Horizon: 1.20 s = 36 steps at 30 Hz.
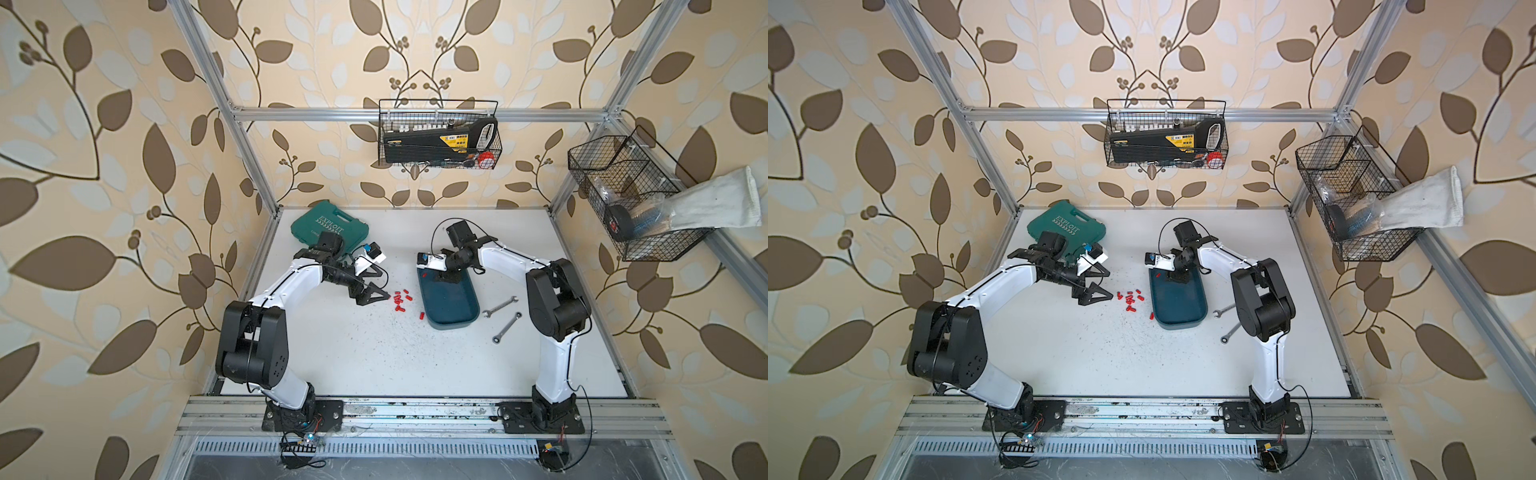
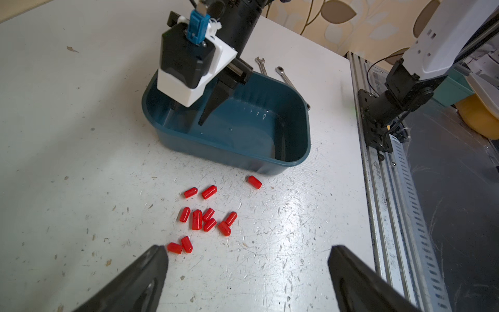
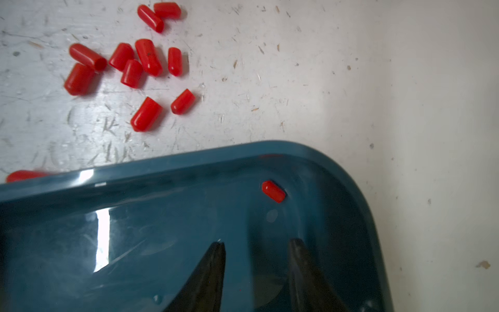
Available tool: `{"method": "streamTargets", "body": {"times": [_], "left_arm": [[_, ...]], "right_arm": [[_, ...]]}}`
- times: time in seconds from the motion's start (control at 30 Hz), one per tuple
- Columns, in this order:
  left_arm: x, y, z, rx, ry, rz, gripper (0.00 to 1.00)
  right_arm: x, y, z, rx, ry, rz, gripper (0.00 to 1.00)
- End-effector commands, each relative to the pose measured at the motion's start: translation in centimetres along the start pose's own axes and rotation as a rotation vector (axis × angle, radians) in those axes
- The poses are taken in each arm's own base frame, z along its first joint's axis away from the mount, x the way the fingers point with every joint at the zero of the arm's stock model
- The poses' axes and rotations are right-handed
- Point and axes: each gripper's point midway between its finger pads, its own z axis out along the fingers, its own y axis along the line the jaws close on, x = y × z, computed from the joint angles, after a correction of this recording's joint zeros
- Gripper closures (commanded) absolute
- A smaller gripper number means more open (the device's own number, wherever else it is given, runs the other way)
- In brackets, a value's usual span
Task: Take the screw protection sleeves out of the storage box
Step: Pick up the screw protection sleeve from the storage box.
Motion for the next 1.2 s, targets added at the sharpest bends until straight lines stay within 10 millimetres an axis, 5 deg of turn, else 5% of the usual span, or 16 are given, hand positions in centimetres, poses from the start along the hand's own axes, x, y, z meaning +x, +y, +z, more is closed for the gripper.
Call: {"method": "streamTargets", "body": {"times": [0.0,0.4,0.73,1.17], "left_arm": [[-1.0,-0.7,-0.9,-0.015,-0.018,0.055,0.02],[-1.1,-0.9,-1.1,-0.014,-0.015,0.06,0.02],[-1.0,-0.8,-1.2,-0.027,-0.002,0.069,0.02],[-0.7,-0.9,-1.4,-0.042,0.015,0.077,0.01]], "right_arm": [[-1.0,-0.7,1.4,0.023,0.01,-0.081,0.58],[-0.1,-0.8,4.0,0.0,0.074,-0.09,0.59],[1.6,1.5,5.4,-0.124,0.127,-0.089,0.67],[2.0,2.4,4.5,-0.147,0.143,-0.061,0.99]]}}
